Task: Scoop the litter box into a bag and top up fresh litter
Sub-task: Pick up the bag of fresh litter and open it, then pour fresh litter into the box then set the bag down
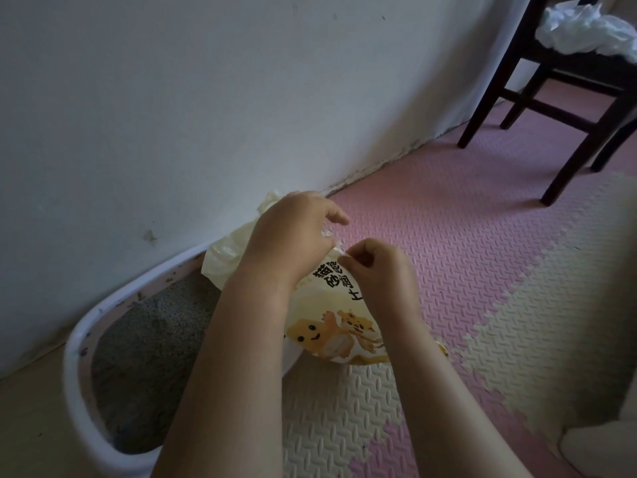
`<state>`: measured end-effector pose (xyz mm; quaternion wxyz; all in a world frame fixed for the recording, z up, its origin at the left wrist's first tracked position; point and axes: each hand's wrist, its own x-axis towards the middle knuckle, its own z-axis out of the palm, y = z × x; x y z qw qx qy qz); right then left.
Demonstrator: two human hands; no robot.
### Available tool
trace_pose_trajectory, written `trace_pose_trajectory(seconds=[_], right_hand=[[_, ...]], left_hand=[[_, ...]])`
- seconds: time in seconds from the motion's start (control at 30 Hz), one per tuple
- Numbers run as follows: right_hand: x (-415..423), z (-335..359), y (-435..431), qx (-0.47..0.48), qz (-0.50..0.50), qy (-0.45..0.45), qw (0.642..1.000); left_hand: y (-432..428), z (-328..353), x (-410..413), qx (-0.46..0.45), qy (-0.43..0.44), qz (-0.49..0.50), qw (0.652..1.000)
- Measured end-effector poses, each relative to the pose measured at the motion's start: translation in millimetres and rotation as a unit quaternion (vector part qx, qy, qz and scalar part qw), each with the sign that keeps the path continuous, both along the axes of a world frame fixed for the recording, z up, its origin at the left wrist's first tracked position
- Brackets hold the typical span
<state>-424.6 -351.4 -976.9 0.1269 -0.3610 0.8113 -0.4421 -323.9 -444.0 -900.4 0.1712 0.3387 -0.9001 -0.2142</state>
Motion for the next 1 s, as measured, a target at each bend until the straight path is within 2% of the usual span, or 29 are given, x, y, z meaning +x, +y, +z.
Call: trace_pose_trajectory(seconds=[0.1,0.17,0.27,0.47,0.6,0.7,0.87,1.0], right_hand=[[6.3,-1.8,-3.5,-0.004,0.011,0.004,1.000],[8.2,-3.1,-5.0,0.001,0.017,-0.001,1.000],[8.3,-4.8,-5.2,0.004,0.019,0.000,1.000],[3.5,-7.8,-5.4,0.000,0.043,-0.027,0.999],[-17.7,-31.3,9.4,0.145,0.067,-0.016,0.987],[-24.1,-47.8,20.2,0.165,0.035,-0.047,0.985],[-23.5,-51.6,22.5,0.154,-0.017,-0.009,0.988],[-22.5,-43.7,20.2,0.148,-0.008,0.002,0.989]], left_hand=[[4.5,-7.3,-3.0,0.006,-0.094,0.010,0.995],[2.8,-15.3,-0.4,0.029,-0.123,0.034,0.991],[-1.4,-18.4,4.1,0.059,-0.121,0.054,0.989],[-2.4,-25.3,9.4,0.049,-0.091,0.071,0.992],[-8.6,-29.3,15.2,0.052,-0.069,0.095,0.992],[-11.8,-30.5,18.6,0.062,-0.061,0.105,0.991],[-4.6,-24.8,10.6,0.068,-0.114,0.042,0.990],[1.4,-24.8,3.9,0.060,-0.154,0.013,0.986]])
